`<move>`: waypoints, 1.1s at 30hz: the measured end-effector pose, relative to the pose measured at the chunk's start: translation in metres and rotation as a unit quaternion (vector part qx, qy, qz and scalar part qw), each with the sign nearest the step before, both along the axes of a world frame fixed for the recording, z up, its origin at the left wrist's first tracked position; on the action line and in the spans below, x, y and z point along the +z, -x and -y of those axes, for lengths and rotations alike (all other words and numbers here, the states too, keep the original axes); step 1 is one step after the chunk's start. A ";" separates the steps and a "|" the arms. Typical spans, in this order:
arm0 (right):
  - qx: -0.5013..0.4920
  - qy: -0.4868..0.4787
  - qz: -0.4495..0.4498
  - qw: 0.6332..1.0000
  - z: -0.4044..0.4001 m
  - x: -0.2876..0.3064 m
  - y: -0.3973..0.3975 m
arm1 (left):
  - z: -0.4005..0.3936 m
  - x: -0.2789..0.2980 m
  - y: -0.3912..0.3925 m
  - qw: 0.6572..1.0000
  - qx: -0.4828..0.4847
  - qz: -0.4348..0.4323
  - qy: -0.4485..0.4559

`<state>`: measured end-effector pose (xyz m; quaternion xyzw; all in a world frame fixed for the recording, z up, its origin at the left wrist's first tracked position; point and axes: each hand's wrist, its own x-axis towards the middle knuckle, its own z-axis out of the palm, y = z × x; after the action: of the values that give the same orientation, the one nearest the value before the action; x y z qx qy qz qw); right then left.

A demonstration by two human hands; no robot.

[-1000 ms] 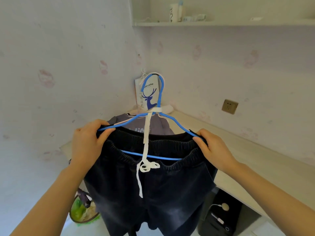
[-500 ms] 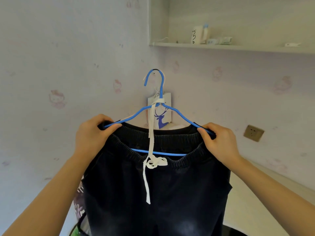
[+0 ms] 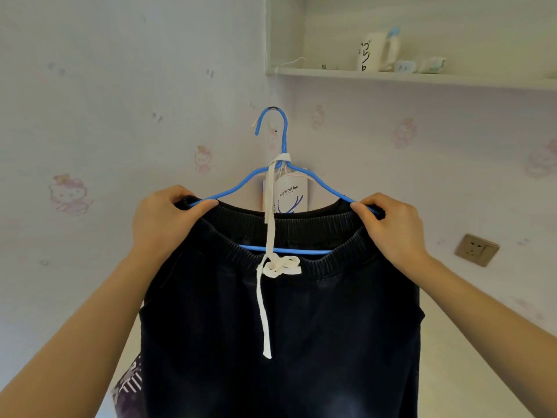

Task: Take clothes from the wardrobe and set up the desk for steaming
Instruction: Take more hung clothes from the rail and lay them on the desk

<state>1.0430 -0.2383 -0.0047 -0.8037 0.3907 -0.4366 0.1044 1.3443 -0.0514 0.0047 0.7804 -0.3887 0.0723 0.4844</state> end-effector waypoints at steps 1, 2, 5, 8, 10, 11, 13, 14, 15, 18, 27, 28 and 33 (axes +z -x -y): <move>-0.003 -0.002 -0.003 1.000 0.009 0.002 -0.007 | 0.009 0.002 -0.007 1.000 -0.003 -0.002 -0.001; -0.005 -0.005 -0.007 1.000 0.019 0.002 -0.015 | 0.019 0.002 -0.014 1.000 -0.006 -0.003 -0.003; -0.008 -0.020 -0.019 1.000 0.048 -0.007 -0.037 | 0.047 -0.003 -0.035 1.000 -0.011 -0.012 -0.021; 0.000 -0.035 -0.032 0.999 0.081 -0.023 -0.057 | 0.079 -0.018 -0.054 0.998 -0.010 -0.026 -0.049; -0.002 -0.046 -0.048 0.998 0.104 -0.039 -0.069 | 0.101 -0.032 -0.068 0.997 -0.015 -0.041 -0.068; -0.002 -0.052 -0.056 0.997 0.116 -0.049 -0.075 | 0.113 -0.040 -0.075 0.995 -0.021 -0.051 -0.080; 0.001 -0.070 -0.066 0.995 0.140 -0.071 -0.086 | 0.134 -0.057 -0.089 0.991 -0.035 -0.079 -0.103; 0.004 -0.082 -0.070 0.994 0.151 -0.083 -0.092 | 0.143 -0.067 -0.095 0.988 -0.041 -0.092 -0.115; 0.006 -0.092 -0.073 0.993 0.161 -0.096 -0.097 | 0.152 -0.077 -0.100 0.985 -0.047 -0.104 -0.126; 0.010 -0.120 -0.086 0.989 0.187 -0.133 -0.114 | 0.176 -0.108 -0.115 0.977 -0.060 -0.134 -0.152; 0.036 -0.175 -0.129 0.975 0.233 -0.227 -0.150 | 0.200 -0.187 -0.149 0.915 -0.121 -0.302 -0.237; 0.036 -0.178 -0.135 0.974 0.236 -0.235 -0.152 | 0.198 -0.195 -0.154 0.904 -0.121 -0.332 -0.239; 0.038 -0.200 -0.156 0.967 0.246 -0.266 -0.161 | 0.174 -0.236 -0.168 0.810 -0.093 -0.550 -0.184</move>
<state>1.2042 -0.4846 -0.2703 -0.8388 0.4507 -0.2150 0.2169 1.5125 -0.2258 -0.2314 0.7246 -0.1342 -0.4867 0.4691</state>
